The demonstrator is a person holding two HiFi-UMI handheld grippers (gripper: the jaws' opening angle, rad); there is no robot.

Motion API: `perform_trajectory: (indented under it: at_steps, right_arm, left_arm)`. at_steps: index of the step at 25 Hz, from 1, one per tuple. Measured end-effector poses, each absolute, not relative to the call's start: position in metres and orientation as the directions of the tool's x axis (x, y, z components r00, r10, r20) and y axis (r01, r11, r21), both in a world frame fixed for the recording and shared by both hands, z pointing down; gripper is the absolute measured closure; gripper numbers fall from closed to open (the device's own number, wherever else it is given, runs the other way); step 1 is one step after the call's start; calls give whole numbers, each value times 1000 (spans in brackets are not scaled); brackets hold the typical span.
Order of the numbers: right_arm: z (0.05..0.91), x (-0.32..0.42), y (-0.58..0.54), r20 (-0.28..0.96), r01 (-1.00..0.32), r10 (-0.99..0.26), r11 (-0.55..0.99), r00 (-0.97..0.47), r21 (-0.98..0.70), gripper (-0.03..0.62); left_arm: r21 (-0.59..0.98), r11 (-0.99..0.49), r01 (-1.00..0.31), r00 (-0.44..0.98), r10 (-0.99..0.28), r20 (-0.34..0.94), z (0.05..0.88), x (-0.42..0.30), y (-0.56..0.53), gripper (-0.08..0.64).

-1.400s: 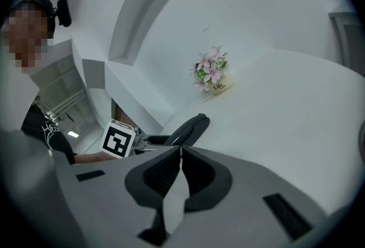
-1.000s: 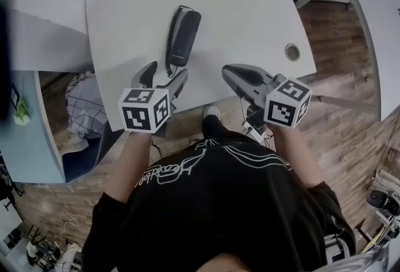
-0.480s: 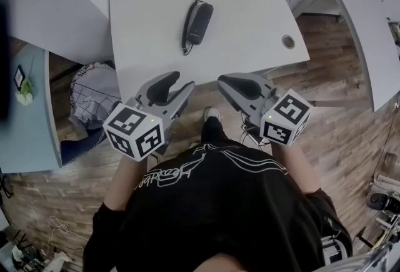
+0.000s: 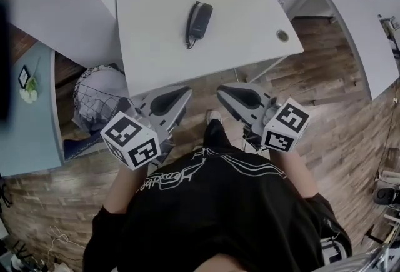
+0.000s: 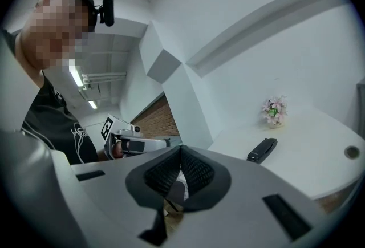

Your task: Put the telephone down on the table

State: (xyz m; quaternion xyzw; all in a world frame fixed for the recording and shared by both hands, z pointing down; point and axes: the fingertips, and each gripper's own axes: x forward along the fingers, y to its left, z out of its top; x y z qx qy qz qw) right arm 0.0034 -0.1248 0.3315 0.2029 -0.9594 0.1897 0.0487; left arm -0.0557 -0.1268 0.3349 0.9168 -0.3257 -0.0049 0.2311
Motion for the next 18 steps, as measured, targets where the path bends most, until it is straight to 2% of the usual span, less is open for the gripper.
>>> perform_trajectory:
  at_steps: [18]
  right_arm:
    - [336, -13, -97, 185, -402, -358, 846, -915, -351, 554]
  left_arm:
    - [444, -690, -572, 801, -587, 120, 332, -65, -97, 554]
